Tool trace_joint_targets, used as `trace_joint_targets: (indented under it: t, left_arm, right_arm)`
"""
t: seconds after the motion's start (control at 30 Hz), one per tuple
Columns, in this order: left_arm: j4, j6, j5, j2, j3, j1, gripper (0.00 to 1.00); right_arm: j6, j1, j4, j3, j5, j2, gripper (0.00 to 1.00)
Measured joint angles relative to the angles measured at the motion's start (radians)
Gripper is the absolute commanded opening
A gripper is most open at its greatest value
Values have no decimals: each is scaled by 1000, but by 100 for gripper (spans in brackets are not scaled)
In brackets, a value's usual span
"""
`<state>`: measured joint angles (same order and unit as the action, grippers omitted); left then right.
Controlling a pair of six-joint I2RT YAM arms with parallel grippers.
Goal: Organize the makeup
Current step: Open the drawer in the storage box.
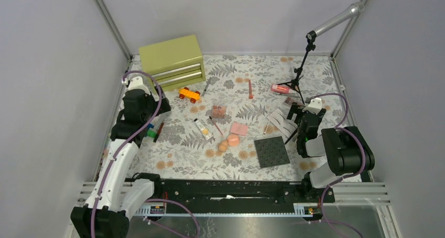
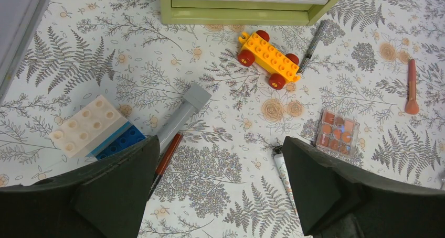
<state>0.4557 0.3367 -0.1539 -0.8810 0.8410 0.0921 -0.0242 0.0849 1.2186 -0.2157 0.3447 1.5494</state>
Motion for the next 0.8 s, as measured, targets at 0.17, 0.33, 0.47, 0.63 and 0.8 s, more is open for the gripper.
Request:
trace_joint_targets:
  t: [0.17, 0.33, 0.47, 0.63, 0.8]
  left_arm:
    - [0, 0, -5, 0, 0, 0, 99]
    - [0, 0, -6, 0, 0, 0, 99]
    - [0, 0, -6, 0, 0, 0, 99]
    - [0, 0, -11, 4, 0, 0, 99]
    - [0, 0, -11, 4, 0, 0, 99]
  right_arm:
    - [0, 0, 0, 0, 0, 0, 99]
    - [0, 0, 0, 0, 0, 0, 99]
    - [0, 0, 1, 0, 0, 0, 99]
    - [11, 0, 57, 68, -59, -32, 99]
    - [6, 0, -185, 47, -74, -288, 99]
